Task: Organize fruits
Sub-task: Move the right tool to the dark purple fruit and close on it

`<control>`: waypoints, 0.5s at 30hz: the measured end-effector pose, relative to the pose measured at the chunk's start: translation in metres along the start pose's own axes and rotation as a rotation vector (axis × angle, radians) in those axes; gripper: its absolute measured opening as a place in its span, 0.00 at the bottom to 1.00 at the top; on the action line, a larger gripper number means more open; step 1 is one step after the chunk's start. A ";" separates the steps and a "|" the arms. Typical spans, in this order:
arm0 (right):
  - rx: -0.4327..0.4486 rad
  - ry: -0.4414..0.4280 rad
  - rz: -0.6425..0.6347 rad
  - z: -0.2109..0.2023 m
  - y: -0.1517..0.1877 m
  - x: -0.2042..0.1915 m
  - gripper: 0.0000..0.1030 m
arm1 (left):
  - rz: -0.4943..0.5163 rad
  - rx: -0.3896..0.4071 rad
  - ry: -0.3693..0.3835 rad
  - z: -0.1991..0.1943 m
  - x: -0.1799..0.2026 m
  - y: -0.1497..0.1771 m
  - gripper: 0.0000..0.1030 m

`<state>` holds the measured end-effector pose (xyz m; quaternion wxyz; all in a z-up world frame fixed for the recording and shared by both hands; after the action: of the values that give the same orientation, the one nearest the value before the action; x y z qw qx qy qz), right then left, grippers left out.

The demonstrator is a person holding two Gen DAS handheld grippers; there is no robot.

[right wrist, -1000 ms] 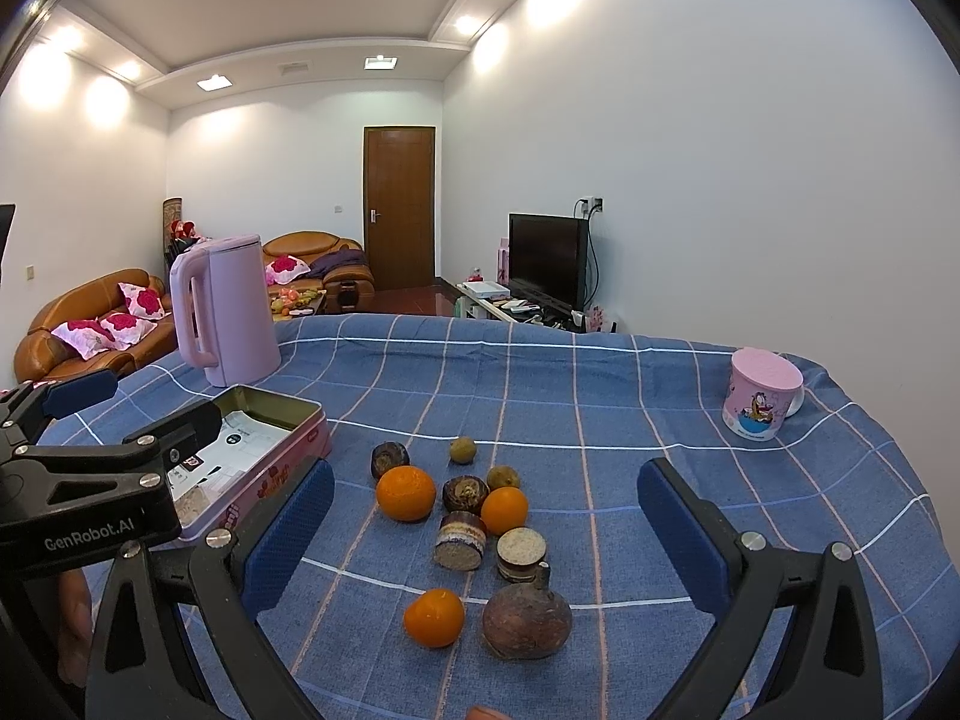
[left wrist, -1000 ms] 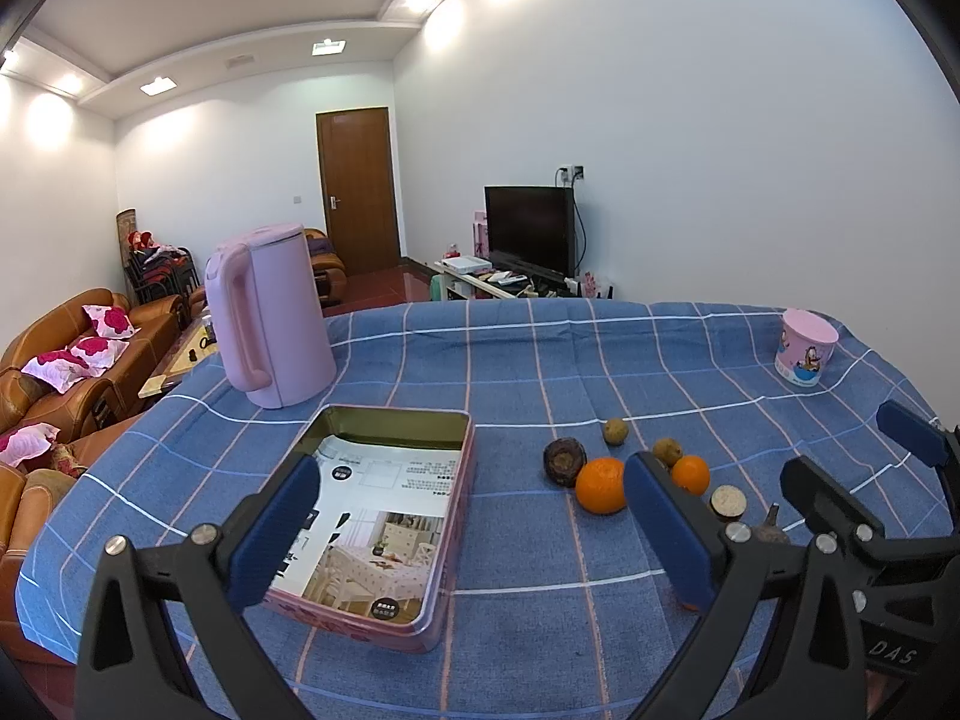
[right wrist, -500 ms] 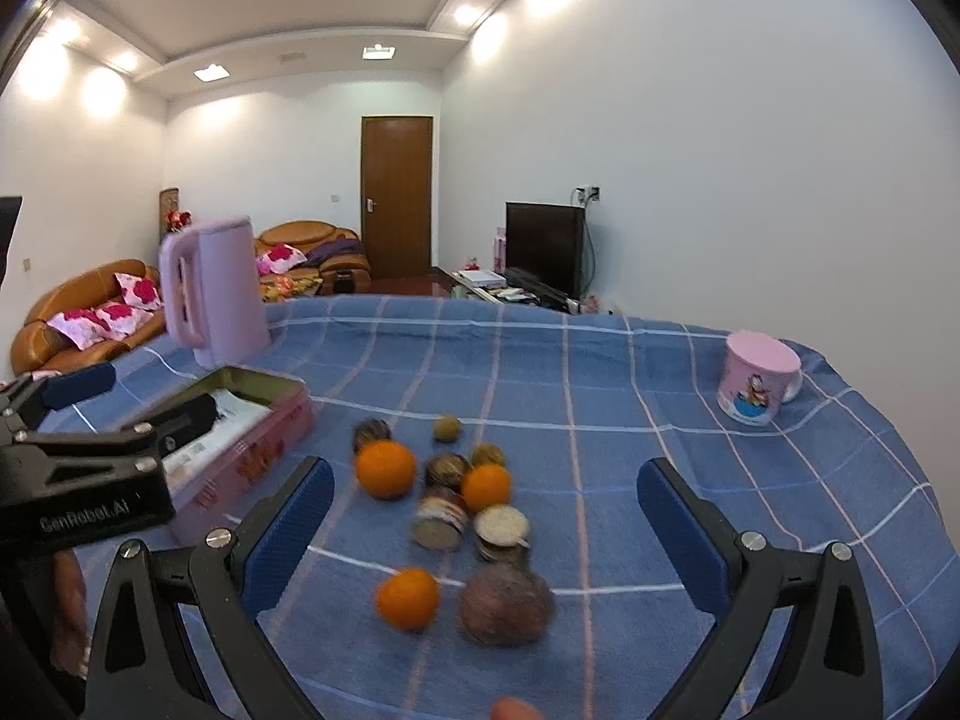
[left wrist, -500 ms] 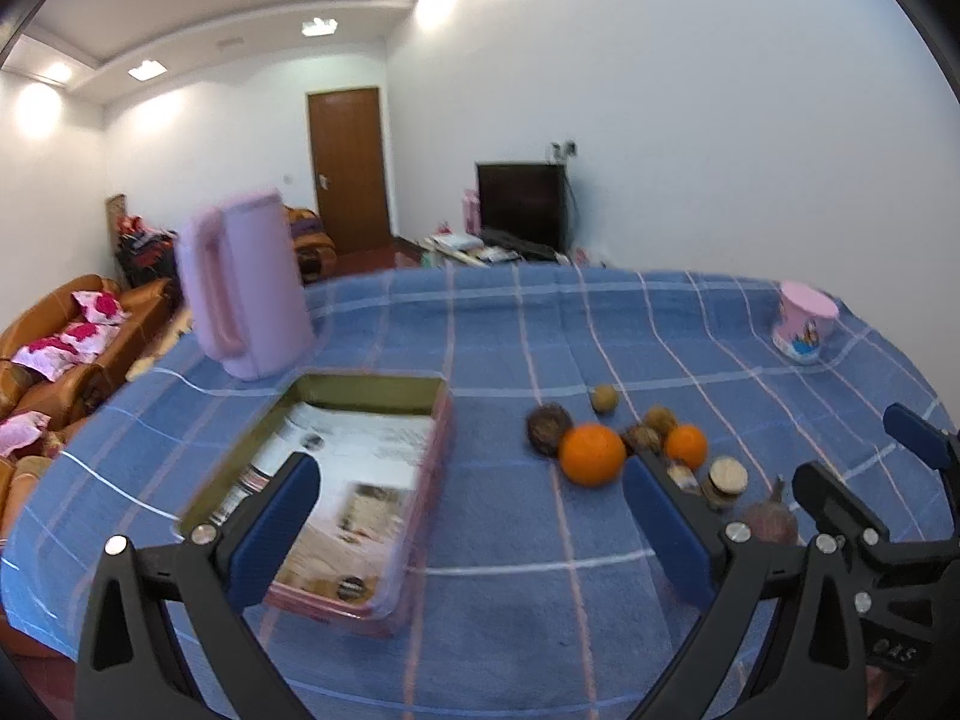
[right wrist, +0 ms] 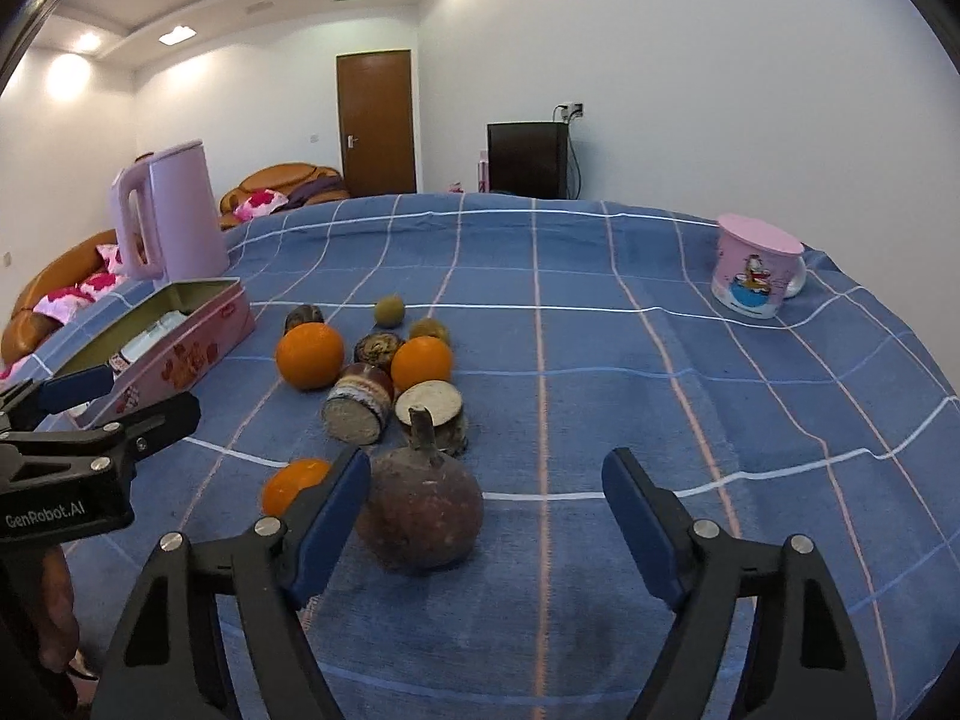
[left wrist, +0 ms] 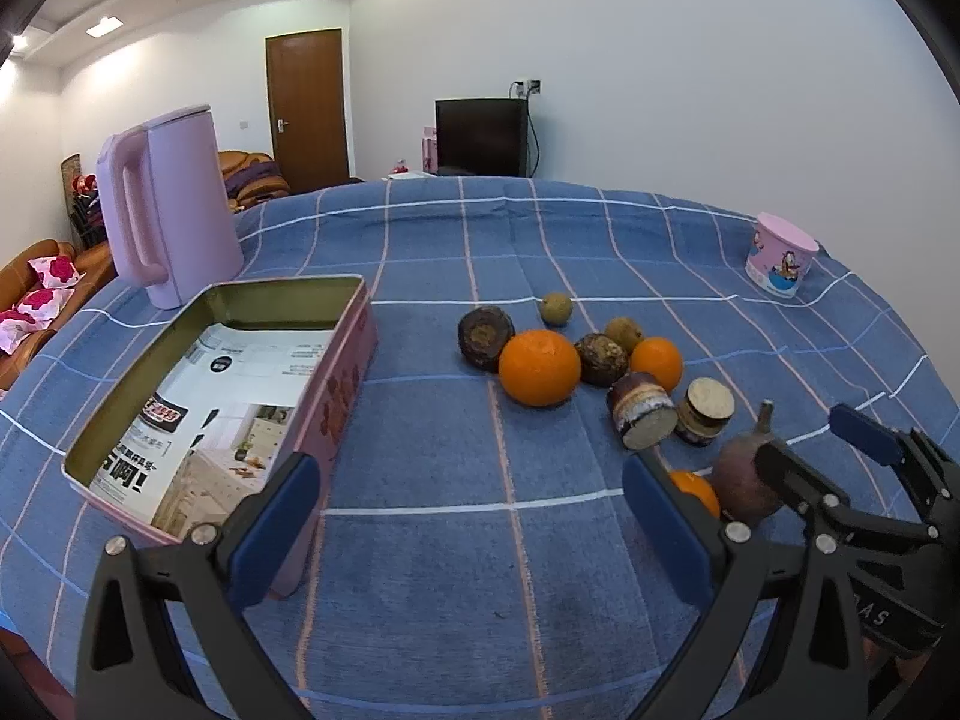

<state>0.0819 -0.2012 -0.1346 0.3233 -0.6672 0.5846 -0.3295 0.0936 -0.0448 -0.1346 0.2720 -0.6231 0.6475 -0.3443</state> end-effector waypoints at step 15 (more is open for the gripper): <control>-0.002 -0.155 0.030 0.002 -0.001 -0.014 0.57 | 0.016 -0.005 0.010 0.002 0.004 0.001 1.00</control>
<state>0.0823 -0.1873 -0.1359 0.3718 -0.6823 0.5681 -0.2711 0.0945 -0.0494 -0.1363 0.2696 -0.6169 0.6546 -0.3437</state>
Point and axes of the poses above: each gripper's, at about its wrist camera, not at the fingertips, and z roughly the way its jaws point, x to its right, y to its underside, the point moved 9 cm from there along z, roughly the way its jaws point, and after that the axes turned 4 degrees about -z, right-handed, at the moved point
